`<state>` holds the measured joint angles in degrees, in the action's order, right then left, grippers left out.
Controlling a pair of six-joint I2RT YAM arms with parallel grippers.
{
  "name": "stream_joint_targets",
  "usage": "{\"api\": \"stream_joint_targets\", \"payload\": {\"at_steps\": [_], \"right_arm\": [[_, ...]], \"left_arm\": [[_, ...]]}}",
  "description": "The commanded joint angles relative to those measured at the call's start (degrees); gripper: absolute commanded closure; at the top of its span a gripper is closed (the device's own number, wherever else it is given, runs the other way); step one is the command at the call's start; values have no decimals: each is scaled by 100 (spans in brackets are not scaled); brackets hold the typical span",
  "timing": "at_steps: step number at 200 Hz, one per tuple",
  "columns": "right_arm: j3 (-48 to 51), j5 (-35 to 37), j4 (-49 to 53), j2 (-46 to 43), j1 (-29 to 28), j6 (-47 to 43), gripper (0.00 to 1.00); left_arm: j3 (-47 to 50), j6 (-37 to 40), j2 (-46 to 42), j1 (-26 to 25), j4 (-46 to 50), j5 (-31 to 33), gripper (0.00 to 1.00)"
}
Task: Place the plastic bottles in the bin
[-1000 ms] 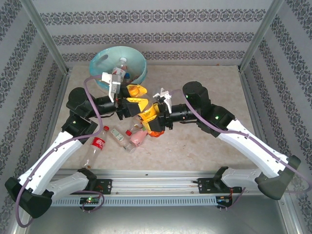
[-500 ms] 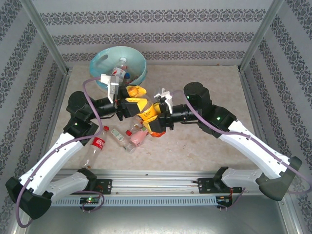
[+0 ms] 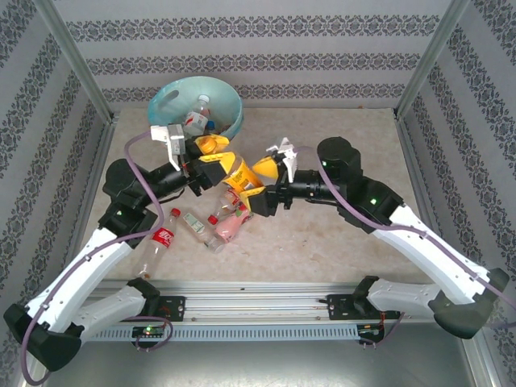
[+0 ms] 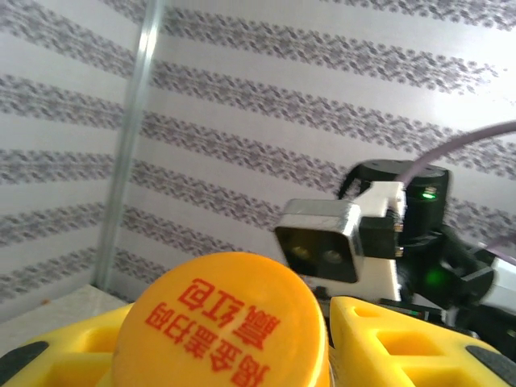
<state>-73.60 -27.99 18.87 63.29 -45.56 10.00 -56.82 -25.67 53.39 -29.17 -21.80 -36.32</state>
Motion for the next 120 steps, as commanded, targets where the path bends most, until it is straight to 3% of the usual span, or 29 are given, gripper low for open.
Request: {"api": "stream_joint_targets", "payload": {"at_steps": [1, 18, 48, 84, 120], "right_arm": [[189, 1870, -261, -559, -49, 128, 9], [484, 2756, -587, -1047, -52, 191, 10], [700, 3590, -678, -1575, -49, 35, 12], [580, 3646, -390, -1644, -52, -138, 12], [731, 3530, -420, -1649, -56, 0, 12]], "left_arm": [[-279, 574, -177, -19, 444, 1123, 85], [-500, 938, -161, -19, 774, 1822, 86], [-1023, 1654, 68, -19, 1137, 3278, 88], [-1980, 2849, 888, 23, 1183, 4541, 88], [-3037, 3359, 2144, 262, 1872, 4871, 88]]}}
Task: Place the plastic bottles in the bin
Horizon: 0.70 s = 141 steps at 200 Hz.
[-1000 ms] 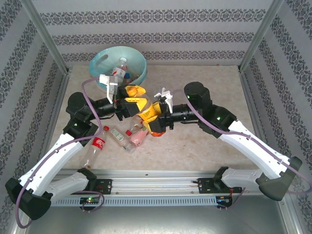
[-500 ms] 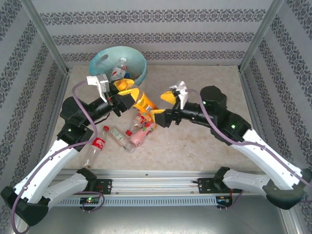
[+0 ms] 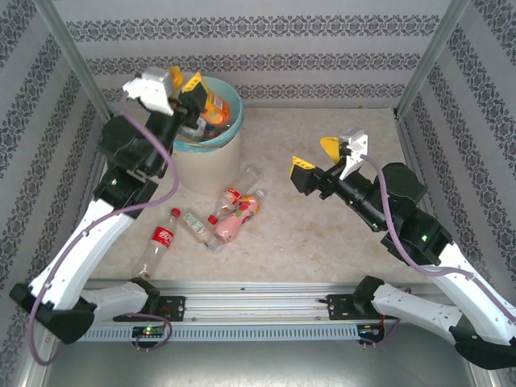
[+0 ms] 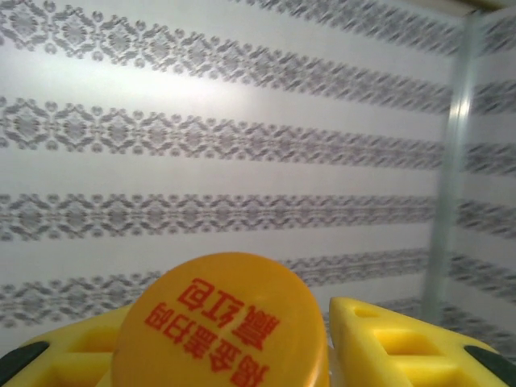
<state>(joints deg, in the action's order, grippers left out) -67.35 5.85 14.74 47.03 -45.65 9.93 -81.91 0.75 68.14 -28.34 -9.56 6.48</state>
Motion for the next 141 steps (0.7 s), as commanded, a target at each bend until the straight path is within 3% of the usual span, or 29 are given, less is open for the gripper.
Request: {"api": "stream_joint_targets", "payload": {"at_steps": [1, 46, 88, 141], "right_arm": [[111, 141, -11, -25, -44, 12, 12], [323, -12, 72, -145, -49, 276, 13], [485, 66, 191, -356, -45, 353, 13], [523, 133, 230, -432, -50, 297, 13]], "left_arm": [[-550, 721, 694, 188, 670, 591, 88], [-992, 510, 1804, 558, 1356, 521, 87], [-1045, 316, 2430, 793, 1753, 240, 81], [-1059, 213, 2954, 998, 2249, -91, 82]]}}
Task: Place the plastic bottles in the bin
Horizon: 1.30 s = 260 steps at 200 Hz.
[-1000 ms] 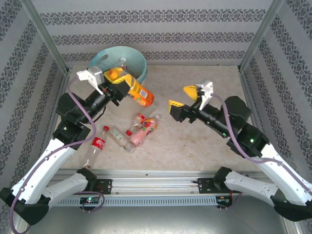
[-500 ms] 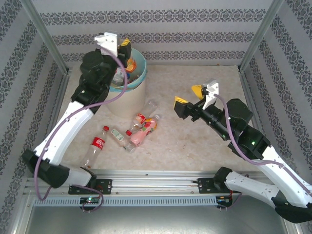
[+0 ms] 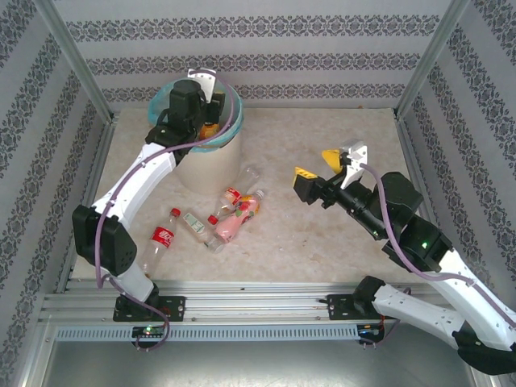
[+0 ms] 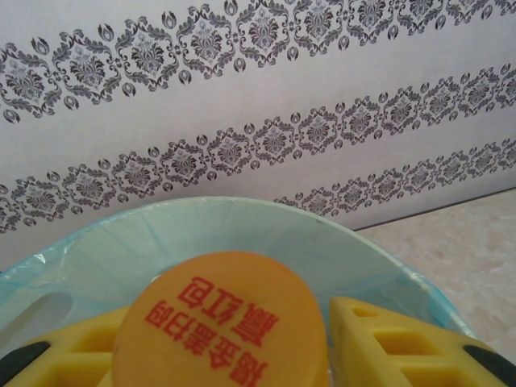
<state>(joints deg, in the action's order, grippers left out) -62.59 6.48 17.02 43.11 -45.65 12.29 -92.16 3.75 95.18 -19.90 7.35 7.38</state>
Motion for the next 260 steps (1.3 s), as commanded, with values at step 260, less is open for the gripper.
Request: {"api": "stream_joint_targets", "payload": {"at_steps": [260], "right_arm": [[218, -3, 231, 57, -49, 284, 14]], "left_arm": [[-4499, 174, 2990, 377, 5220, -102, 69]]}}
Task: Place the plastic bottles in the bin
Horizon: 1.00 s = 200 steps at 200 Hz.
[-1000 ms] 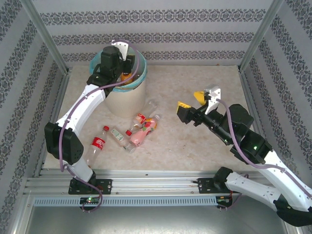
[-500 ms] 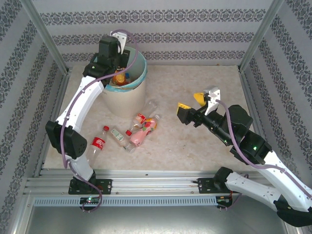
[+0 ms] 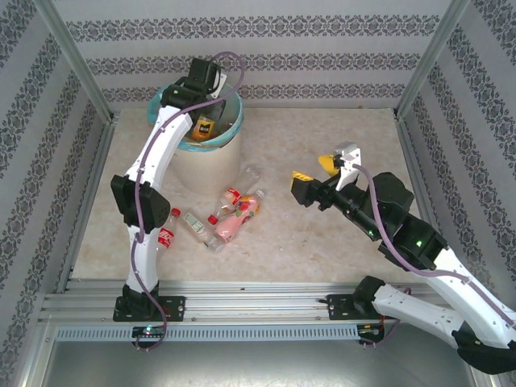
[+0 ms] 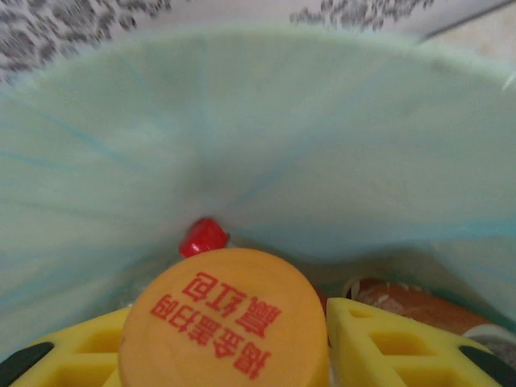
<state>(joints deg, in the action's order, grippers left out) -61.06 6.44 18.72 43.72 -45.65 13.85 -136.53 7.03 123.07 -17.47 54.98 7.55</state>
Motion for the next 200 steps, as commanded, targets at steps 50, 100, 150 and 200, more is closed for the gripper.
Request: {"api": "stream_joint_targets", "payload": {"at_steps": [50, 100, 150, 200], "right_arm": [[76, 2, 48, 65, -46, 127, 14], [120, -54, -17, 123, -49, 223, 14], [55, -91, -60, 211, -48, 224, 14], [-1, -198, -88, 352, -49, 309, 15]], "left_arm": [[-16, -359, 296, 321, 428, -501, 65], [-28, -595, -118, 334, 78, -989, 18], [-40, -694, -757, 334, -240, -1353, 17], [74, -702, -1339, 337, -322, -1271, 20]]}}
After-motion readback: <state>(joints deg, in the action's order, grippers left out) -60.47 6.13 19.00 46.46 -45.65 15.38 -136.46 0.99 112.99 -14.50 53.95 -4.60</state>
